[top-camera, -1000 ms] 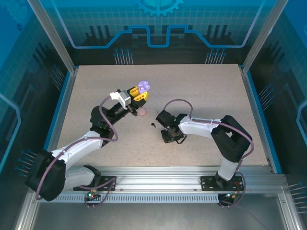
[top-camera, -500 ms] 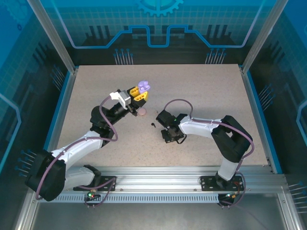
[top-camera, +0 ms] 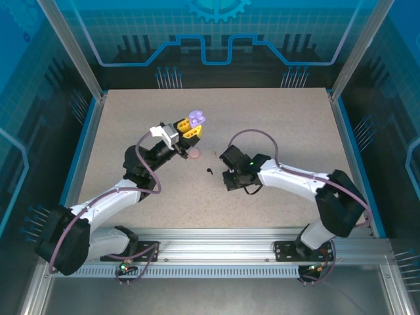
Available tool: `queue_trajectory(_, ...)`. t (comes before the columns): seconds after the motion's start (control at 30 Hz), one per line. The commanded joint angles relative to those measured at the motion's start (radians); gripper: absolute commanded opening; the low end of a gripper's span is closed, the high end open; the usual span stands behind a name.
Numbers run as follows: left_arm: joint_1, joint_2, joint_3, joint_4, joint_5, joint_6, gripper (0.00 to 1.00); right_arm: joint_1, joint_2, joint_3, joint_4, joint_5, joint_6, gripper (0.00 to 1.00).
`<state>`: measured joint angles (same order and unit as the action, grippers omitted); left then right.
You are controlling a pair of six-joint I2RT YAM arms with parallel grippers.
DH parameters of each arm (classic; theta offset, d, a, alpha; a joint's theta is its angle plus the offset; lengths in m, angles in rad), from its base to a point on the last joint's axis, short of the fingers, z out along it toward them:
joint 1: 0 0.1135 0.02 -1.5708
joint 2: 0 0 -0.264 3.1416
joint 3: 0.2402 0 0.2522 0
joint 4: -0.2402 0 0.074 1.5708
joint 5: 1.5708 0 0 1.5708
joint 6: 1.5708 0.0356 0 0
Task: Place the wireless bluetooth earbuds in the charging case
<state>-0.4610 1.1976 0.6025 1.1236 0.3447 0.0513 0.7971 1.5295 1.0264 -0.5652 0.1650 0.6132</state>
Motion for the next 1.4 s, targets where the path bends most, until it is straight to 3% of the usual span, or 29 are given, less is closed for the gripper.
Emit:
queue_trajectory(0.0, -0.004, 0.005, -0.003, 0.067, 0.017, -0.001, 0.0, -0.012, -0.096, 0.086, -0.048, 0.014, 0.012, 0.14)
queue_trajectory(0.3, -0.003, 0.017, 0.009, 0.061, 0.023, 0.024, 0.0, -0.034, -0.246, 0.335, -0.079, 0.048, -0.017, 0.13)
queue_trajectory(0.7, -0.009, 0.095, 0.044, 0.099, 0.023, 0.02, 0.0, -0.003, -0.245, 0.542, 0.044, 0.045, -0.003, 0.13)
queue_trajectory(1.13, -0.037, 0.125, 0.072, 0.099, 0.023, 0.028, 0.0, 0.11, -0.195, 0.545, 0.201, 0.215, -0.016, 0.13)
queue_trajectory(1.37, -0.04, 0.128, 0.077, 0.103, 0.025, 0.029, 0.0, 0.128, -0.163, 0.531, 0.236, 0.243, -0.009, 0.13)
